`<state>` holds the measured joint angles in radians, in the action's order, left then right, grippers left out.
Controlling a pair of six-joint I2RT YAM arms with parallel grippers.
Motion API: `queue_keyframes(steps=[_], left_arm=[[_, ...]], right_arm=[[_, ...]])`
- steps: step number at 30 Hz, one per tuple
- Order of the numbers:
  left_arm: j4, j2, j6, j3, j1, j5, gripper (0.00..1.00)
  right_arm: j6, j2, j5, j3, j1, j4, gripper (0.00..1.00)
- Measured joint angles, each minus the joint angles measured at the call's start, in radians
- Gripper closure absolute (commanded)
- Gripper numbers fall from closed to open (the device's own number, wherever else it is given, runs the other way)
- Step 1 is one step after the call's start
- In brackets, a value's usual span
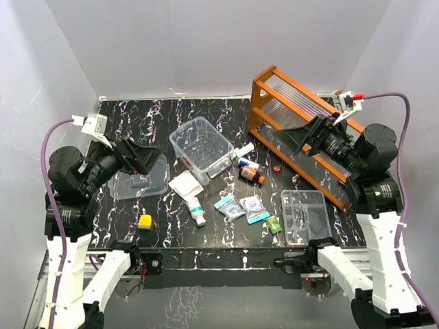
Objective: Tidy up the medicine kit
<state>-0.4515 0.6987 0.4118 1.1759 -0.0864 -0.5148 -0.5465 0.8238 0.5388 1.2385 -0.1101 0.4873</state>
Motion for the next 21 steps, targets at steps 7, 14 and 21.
queue_keyframes(steps=[7, 14, 21], left_arm=[[0.018, 0.015, 0.058, -0.03, 0.013, -0.06, 0.01], [0.086, -0.042, 0.121, -0.173, 0.016, -0.1, 0.01], [0.109, -0.08, 0.15, -0.271, 0.019, -0.089, 0.01]], right_arm=[[-0.084, 0.027, 0.262, -0.084, 0.02, -0.13, 0.1], [-0.079, 0.06, 0.376, -0.175, -0.007, -0.178, 0.09], [0.061, 0.06, 0.238, -0.267, -0.119, -0.16, 0.12]])
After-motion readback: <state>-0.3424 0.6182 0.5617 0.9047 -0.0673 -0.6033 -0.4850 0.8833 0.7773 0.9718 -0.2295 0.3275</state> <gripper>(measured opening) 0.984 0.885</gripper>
